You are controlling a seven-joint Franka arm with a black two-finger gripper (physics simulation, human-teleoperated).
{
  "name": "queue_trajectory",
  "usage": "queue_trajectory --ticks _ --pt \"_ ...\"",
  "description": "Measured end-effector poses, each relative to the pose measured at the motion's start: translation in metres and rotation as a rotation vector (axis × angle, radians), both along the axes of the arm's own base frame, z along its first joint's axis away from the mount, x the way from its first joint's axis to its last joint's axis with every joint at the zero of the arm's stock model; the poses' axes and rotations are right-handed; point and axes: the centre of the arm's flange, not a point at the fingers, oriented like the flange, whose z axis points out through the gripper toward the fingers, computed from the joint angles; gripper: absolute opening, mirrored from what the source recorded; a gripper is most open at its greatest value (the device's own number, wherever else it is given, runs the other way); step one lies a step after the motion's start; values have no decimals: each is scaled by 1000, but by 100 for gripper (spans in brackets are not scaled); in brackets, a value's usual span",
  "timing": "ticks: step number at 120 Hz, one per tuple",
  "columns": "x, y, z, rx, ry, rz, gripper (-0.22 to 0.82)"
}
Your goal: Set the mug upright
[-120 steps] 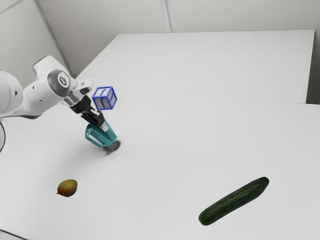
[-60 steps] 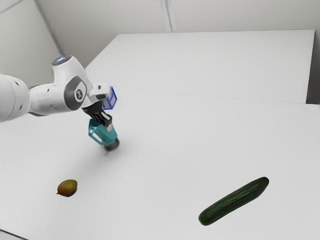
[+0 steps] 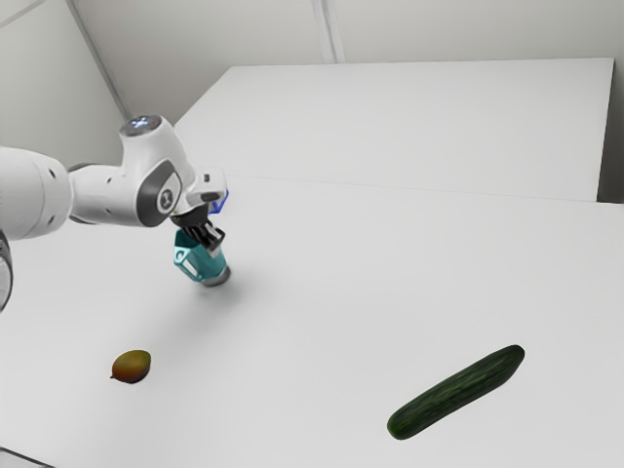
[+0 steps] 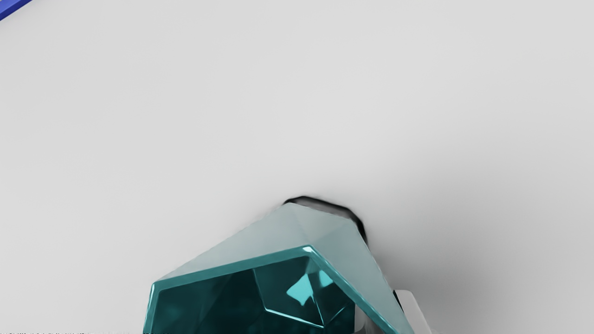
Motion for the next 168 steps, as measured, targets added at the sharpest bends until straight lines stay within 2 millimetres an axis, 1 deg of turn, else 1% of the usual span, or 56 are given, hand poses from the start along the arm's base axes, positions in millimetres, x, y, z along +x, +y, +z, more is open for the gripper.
queue_trajectory --ticks 50,52,69,78,91,107,120,128,140,156,168 --pt "0 -1 -18 6 27 55 -17" --pt "0 -2 -18 7 27 55 -15" --pt "1 -4 -17 7 27 52 17" --pt "2 -6 -16 9 26 46 30" --pt "4 -7 -11 16 18 37 42" --pt "8 -9 -1 24 1 26 51" --pt "10 -8 14 23 -13 26 55" --pt "9 -8 28 17 -24 27 56" --pt "12 -6 55 12 -38 31 58" --pt "7 -4 90 -4 -44 38 59" --pt "10 -1 123 -8 -43 45 60"
